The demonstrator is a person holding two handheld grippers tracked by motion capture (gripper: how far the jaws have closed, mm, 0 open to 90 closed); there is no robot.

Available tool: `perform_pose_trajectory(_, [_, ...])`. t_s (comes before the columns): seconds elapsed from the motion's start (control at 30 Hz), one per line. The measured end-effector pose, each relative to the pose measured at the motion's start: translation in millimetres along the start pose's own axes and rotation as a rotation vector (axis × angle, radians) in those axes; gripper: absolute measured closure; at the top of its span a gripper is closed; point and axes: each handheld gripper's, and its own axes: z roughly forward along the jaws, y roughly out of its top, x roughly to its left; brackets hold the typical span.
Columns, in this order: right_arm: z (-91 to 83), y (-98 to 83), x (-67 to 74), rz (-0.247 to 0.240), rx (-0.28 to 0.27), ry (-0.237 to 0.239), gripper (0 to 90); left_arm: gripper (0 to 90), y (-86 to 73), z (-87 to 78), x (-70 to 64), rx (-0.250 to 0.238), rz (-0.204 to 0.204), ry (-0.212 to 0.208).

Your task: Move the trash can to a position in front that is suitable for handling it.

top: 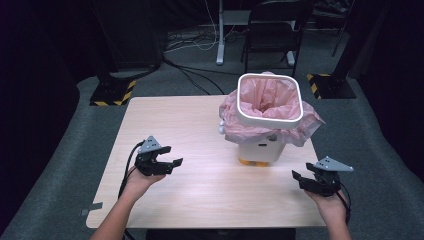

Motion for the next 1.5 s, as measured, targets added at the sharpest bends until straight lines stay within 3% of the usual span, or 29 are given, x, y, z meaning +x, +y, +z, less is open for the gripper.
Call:
perform_pose_trajectory(0.13, [-4.5, 2.6, 0.4, -0.001, -0.006, 0.0, 36.7, 30.4, 4.8, 4.7, 0.2, 0.012, -0.005, -0.005])
perform_pose_trajectory(0.27, [-6.9, 4.8, 0.1, 0.007, -0.011, 0.002, 35.8, 32.9, 9.7, 7.8, -1.2, 0.026, -0.011, -0.044])
perform_pose_trajectory(0.4, [-12.0, 13.0, -0.2, 0.019, -0.026, -0.015, 30.8, 33.1, 22.0, 14.3, -8.1, 0.04, 0.01, -0.063])
perform_pose_trajectory(0.73, [-17.8, 28.0, -0.9, 0.009, -0.051, -0.006, 30.9, 30.3, 47.3, 22.8, -22.4, 0.043, 0.081, -0.057])
perform_pose_trajectory(1.5, [-21.3, 49.6, -7.1, 0.002, -0.082, 0.018, 30.8, 29.1, 85.3, 36.3, -35.9, 0.025, 0.107, -0.079])
